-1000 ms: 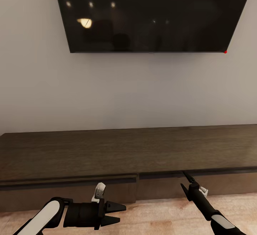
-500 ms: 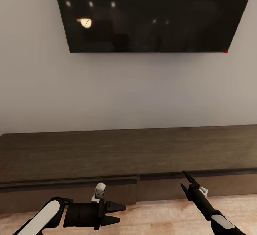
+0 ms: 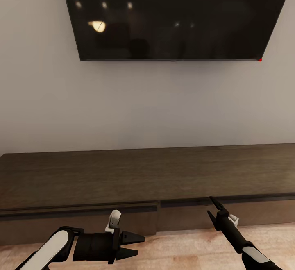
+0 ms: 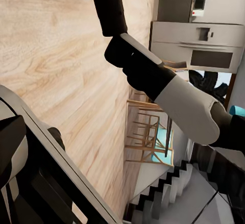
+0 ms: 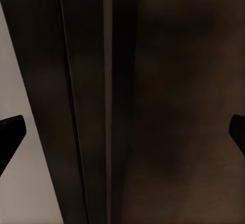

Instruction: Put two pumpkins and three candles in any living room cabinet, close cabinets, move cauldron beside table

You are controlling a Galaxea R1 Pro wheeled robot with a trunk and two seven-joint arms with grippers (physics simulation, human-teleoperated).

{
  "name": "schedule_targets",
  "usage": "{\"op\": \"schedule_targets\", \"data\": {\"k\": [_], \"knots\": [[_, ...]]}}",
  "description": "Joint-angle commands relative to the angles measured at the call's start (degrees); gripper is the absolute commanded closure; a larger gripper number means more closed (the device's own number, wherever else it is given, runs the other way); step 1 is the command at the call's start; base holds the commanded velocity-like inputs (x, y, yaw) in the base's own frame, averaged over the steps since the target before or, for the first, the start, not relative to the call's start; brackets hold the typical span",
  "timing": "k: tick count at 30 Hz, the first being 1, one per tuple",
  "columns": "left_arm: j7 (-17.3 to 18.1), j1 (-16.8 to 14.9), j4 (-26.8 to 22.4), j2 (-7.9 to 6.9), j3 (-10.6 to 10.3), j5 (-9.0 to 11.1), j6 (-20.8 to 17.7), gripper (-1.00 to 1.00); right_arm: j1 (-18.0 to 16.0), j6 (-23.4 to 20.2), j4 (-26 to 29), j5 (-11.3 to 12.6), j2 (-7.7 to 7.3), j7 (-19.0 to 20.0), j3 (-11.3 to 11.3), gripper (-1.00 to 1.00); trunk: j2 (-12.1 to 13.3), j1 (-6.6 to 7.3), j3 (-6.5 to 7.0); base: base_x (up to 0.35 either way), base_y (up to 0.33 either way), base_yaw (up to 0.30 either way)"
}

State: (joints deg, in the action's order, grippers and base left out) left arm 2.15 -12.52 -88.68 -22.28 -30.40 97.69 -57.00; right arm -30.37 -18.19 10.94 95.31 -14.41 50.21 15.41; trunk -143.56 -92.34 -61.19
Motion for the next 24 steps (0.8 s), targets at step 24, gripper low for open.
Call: {"op": "schedule_targets", "data": {"k": [24], "knots": [[0.2,0.0,0.0,-0.03,-0.1,-0.1,0.0,-1.0,0.0,0.6,0.2,0.7,0.0,0.1,0.3,-1.0,0.0,0.01,-0.05,0.0,0.0,0.0]]}}
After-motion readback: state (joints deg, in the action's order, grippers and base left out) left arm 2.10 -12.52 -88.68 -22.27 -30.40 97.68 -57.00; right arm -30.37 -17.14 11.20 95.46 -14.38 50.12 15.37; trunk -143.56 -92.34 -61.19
